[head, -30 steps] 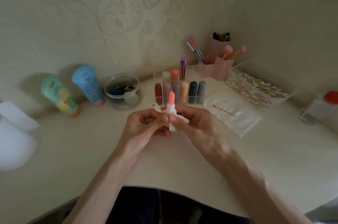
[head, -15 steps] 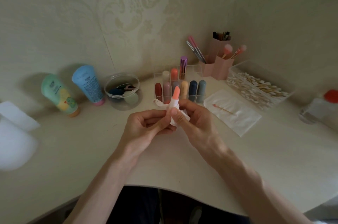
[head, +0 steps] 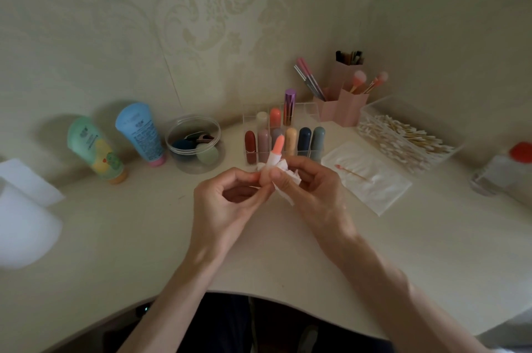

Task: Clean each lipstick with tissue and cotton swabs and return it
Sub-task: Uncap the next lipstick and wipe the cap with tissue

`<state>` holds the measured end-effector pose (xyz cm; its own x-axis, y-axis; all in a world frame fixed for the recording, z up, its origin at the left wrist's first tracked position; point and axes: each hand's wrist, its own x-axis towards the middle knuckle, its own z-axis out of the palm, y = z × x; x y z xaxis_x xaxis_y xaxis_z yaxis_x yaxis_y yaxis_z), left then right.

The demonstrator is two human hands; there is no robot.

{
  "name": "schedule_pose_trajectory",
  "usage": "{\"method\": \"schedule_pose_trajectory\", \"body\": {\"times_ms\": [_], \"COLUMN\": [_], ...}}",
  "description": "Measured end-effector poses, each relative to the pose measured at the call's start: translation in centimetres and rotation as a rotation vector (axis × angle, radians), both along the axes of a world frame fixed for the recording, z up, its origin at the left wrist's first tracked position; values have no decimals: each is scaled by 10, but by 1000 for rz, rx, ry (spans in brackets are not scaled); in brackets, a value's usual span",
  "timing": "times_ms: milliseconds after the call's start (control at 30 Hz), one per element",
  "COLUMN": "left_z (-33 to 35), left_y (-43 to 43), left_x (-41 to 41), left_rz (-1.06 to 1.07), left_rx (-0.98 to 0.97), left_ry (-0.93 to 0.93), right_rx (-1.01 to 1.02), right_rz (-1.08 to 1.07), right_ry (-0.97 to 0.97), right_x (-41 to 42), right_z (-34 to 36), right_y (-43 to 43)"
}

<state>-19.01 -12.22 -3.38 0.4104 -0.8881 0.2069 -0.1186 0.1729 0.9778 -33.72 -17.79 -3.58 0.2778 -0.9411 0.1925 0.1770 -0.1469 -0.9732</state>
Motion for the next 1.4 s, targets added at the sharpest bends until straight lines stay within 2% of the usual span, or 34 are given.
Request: {"method": "schedule_pose_trajectory", "body": {"times_ms": [200,367,500,633,800,933,1133,1267,1400], "left_z": [-1,-3,-6,-5,-1,-3,-4,-9,-9], "left_y": [-2,-3,-3,-6,-3,-3,1,3,3], "left_x": [3,7,11,17,14,12,10,8,2], "left_rz": [-103,-182,-300,-409,-390,-338,-172,-55,94], "left_rx": [-7,-43,-20,44,117,139,116,36,-23], "left_ry": [88,42,23,96,152,121,-101,-327,-628], "right_rx": [18,-90,-54,-17,35,36,13,-95,-118], "right_rz": [101,244,350,450,349,235,122,63,7], "right_ry": [11,99,120,150,143,150,183,219,251], "right_x": [-3,-3,-17,-23,-20,-17,-9,-4,1], "right_z": [1,5,16,20,17,13,2,-5,-9], "right_y": [2,1,0,-3,-3,-1,0,0,2]}}
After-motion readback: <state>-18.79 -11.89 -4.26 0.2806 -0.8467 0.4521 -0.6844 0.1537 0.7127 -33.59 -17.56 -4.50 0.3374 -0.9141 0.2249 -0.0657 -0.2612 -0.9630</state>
